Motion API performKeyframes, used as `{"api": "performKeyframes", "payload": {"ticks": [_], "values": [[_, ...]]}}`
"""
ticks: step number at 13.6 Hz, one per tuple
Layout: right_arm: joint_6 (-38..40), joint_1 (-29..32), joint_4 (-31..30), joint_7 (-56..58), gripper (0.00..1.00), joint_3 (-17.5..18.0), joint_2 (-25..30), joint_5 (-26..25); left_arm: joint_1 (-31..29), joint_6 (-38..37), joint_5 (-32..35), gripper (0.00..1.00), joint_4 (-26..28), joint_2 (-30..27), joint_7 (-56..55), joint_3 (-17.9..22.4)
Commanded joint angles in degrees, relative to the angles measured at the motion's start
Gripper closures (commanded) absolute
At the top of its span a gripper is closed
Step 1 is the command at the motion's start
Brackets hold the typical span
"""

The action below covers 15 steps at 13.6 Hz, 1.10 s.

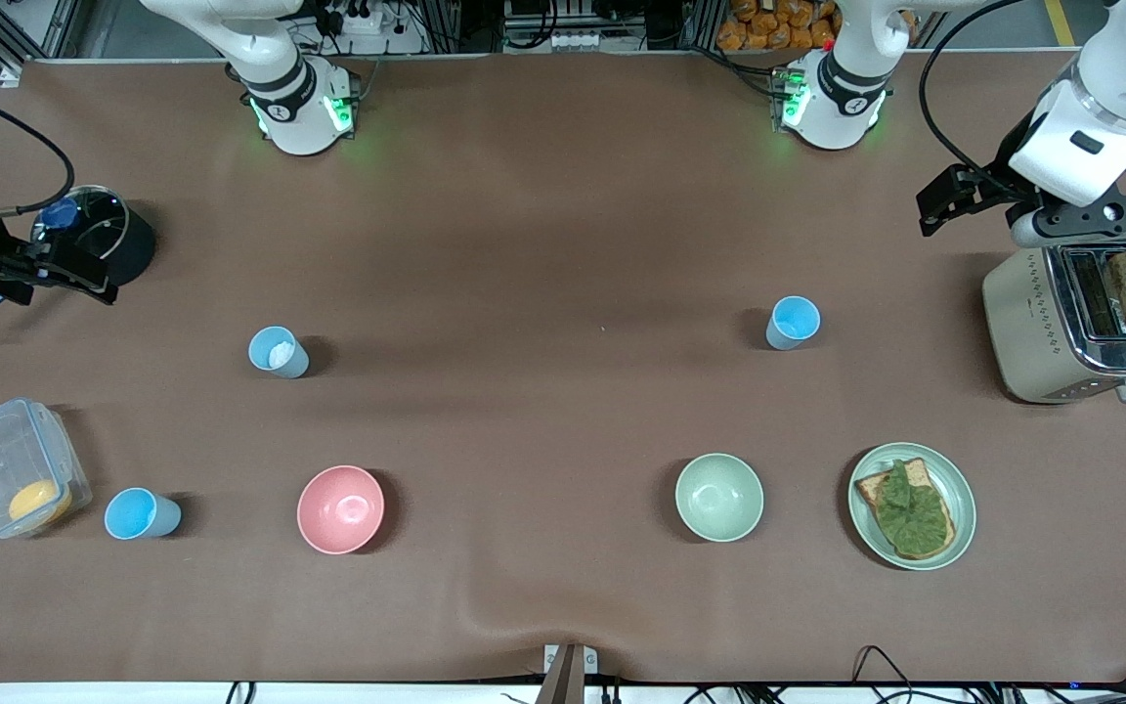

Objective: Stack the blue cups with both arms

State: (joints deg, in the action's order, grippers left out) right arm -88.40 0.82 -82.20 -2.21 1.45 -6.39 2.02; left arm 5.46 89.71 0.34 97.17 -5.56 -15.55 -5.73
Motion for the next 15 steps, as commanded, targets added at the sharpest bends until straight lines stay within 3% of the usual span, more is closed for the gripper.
{"api": "performKeyframes", "payload": {"ticks": [1, 15], "values": [[0.0, 0.5, -0.3, 0.5, 0.00, 0.3, 0.4, 0.4, -0.3, -0.6, -0.3, 0.00, -0.9, 0.0, -0.6, -0.3], [1.0, 0.6, -0.6, 0.6, 0.00, 0.3, 0.5, 0.8, 0.1, -0.7, -0.4, 0.00, -1.0, 0.0, -0.6, -0.3]]}}
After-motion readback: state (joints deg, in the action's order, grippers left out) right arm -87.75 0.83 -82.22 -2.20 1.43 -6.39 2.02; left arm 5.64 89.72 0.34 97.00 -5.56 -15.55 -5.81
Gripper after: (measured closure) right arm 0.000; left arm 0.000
